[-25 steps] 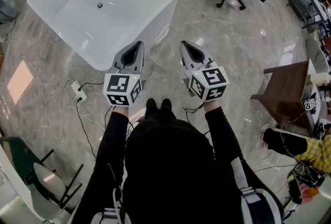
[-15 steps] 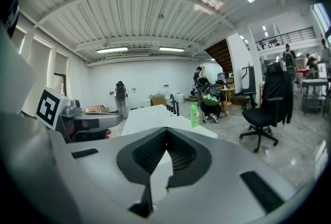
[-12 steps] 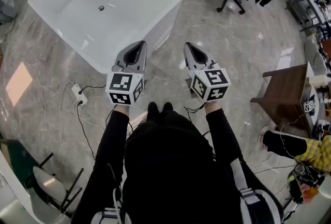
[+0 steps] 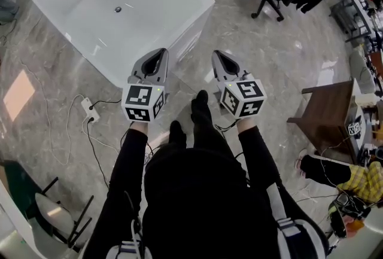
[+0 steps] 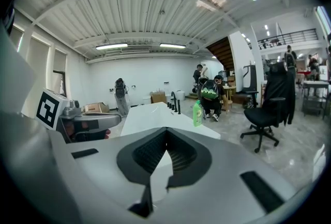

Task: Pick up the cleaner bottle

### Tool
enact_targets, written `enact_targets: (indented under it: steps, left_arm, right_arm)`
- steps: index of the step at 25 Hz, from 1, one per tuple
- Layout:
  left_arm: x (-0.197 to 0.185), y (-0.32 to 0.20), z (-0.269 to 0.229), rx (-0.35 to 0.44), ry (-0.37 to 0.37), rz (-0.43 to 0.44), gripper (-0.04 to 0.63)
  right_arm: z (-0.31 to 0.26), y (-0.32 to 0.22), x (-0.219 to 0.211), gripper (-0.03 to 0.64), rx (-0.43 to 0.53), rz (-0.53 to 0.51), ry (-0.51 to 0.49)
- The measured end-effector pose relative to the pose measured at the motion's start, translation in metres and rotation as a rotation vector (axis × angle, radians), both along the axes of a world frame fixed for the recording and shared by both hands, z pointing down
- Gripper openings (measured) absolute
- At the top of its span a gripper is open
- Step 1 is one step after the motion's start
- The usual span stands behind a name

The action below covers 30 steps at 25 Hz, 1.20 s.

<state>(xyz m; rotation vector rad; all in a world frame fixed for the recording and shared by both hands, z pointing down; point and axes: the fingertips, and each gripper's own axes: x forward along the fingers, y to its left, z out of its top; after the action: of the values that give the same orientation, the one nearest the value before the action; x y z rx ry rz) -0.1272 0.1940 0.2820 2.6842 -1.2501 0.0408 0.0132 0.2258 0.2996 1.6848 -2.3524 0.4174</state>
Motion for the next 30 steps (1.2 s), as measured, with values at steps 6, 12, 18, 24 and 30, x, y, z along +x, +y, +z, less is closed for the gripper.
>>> enact_targets:
  steps: [6,12,18,24,30]
  left_arm:
    - [0.006,-0.021,0.004,-0.006,-0.022,-0.004,0.008]
    - [0.024,-0.053,0.013,-0.022,-0.030,-0.012,0.008]
    - [0.054,-0.094,0.018,-0.031,-0.029,-0.020,0.008]
    - [0.085,-0.144,0.017,-0.039,-0.035,-0.063,0.008]
    - [0.109,-0.191,0.022,-0.057,-0.061,-0.104,0.009]
  right_arm:
    - [0.005,-0.020,0.011,0.002,-0.010,0.003,-0.004]
    - [0.015,-0.050,0.032,0.002,-0.030,0.010,-0.011]
    - [0.020,-0.091,0.062,0.002,-0.040,-0.005,-0.014]
    - [0.022,-0.138,0.096,0.002,-0.051,-0.043,-0.023]
    - [0.026,-0.182,0.128,0.002,-0.063,-0.078,-0.035]
